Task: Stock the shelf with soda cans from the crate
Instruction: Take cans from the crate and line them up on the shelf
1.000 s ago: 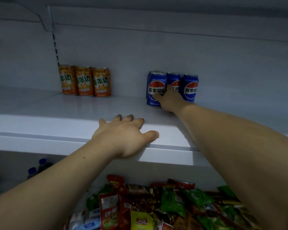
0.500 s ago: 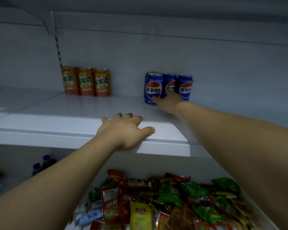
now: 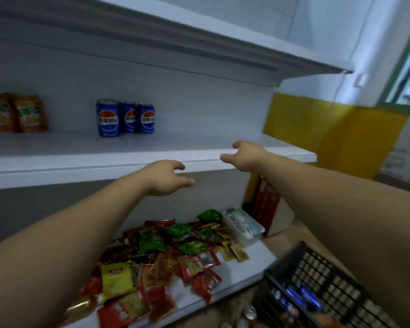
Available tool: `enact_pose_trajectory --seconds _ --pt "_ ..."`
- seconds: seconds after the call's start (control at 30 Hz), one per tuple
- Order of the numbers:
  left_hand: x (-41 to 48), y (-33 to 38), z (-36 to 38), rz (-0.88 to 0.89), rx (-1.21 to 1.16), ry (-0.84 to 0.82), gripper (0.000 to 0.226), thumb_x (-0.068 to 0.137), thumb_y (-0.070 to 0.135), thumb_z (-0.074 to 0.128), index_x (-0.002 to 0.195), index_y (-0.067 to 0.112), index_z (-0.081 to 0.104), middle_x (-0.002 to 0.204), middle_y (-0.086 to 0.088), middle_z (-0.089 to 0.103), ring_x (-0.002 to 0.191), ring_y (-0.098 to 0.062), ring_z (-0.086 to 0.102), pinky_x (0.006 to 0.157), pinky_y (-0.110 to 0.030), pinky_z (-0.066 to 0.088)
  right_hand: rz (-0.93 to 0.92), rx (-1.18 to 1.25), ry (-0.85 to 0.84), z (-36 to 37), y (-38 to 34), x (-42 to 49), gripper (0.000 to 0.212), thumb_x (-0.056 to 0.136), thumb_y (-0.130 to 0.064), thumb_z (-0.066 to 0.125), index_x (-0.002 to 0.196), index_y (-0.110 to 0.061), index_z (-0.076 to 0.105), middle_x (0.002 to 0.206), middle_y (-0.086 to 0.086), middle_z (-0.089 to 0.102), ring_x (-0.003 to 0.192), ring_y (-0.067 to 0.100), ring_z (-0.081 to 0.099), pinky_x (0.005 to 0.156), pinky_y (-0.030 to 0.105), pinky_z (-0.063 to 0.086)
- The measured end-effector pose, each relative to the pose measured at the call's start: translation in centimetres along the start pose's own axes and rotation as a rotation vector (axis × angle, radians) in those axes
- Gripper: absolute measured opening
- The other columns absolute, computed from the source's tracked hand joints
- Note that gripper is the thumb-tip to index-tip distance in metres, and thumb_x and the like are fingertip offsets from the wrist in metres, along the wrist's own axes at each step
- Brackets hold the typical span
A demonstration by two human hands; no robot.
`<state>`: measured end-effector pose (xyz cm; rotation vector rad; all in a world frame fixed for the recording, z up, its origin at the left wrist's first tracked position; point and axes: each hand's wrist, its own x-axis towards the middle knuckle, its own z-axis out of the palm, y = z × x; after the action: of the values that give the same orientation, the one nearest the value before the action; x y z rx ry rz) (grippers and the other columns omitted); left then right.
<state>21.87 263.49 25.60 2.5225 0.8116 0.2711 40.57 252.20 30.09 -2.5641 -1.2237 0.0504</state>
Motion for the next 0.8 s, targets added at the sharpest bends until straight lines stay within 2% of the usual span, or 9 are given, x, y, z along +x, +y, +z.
enact_pose_trajectory --seconds 0.2,0.43,0.53,0.63,0.73,0.8 --pt "-1.1 11.8 9.8 0.214 0.009 -0.164 0.067 0.087 0.051 0.058 0.144 0.022 0.038 0.152 -0.002 0.035 0.137 -0.02 0.036 0.108 -0.031 0.03 0.171 0.019 0.028 -0.8 12.6 -7.1 0.075 0.091 -0.058 0.051 0.148 -0.012 0.033 0.151 0.01 0.038 0.132 0.03 0.042 0.101 0.035 0.039" --pt "0.6 21.0 23.3 0.27 0.072 -0.46 0.068 0.086 0.048 0.059 0.144 0.021 0.037 0.15 -0.002 0.038 0.133 -0.02 0.04 0.104 -0.03 0.035 0.498 0.063 -0.052 2.9 30.0 -13.4 0.074 0.092 -0.056 0.05 0.15 -0.015 0.03 0.154 0.007 0.033 0.138 0.027 0.036 0.107 0.035 0.034" --pt "2.3 23.6 29.2 0.282 0.111 -0.587 0.058 0.088 0.045 0.059 0.138 0.02 0.045 0.143 -0.004 0.046 0.127 -0.02 0.046 0.096 -0.025 0.036 0.64 0.147 -0.086 5.7 36.5 -15.8 0.066 0.091 -0.05 0.055 0.145 -0.015 0.038 0.144 0.009 0.047 0.126 0.026 0.048 0.101 0.035 0.04" --pt "4.4 25.0 35.5 0.28 0.149 -0.694 0.062 0.087 0.046 0.06 0.141 0.02 0.042 0.143 -0.003 0.047 0.126 -0.019 0.047 0.091 -0.022 0.036 0.758 0.215 -0.137 9.0 42.5 -17.5 0.057 0.092 -0.047 0.057 0.138 -0.015 0.044 0.133 0.008 0.055 0.114 0.023 0.054 0.092 0.032 0.045" --pt "6.9 25.5 41.5 0.273 0.179 -0.764 0.071 0.08 0.051 0.062 0.142 0.025 0.04 0.143 -0.002 0.046 0.125 -0.019 0.048 0.099 -0.03 0.04 0.836 0.232 -0.252 13.0 48.2 -17.8 0.075 0.092 -0.054 0.052 0.149 -0.013 0.028 0.147 0.009 0.043 0.124 0.026 0.05 0.097 0.032 0.044" --pt "9.1 25.5 45.2 0.265 0.189 -0.814 0.07 0.078 0.052 0.064 0.14 0.027 0.042 0.14 -0.001 0.049 0.121 -0.018 0.05 0.099 -0.033 0.042 0.867 0.253 -0.289 15.8 51.4 -17.5 0.077 0.093 -0.055 0.05 0.152 -0.013 0.024 0.152 0.009 0.036 0.13 0.027 0.046 0.1 0.033 0.04"
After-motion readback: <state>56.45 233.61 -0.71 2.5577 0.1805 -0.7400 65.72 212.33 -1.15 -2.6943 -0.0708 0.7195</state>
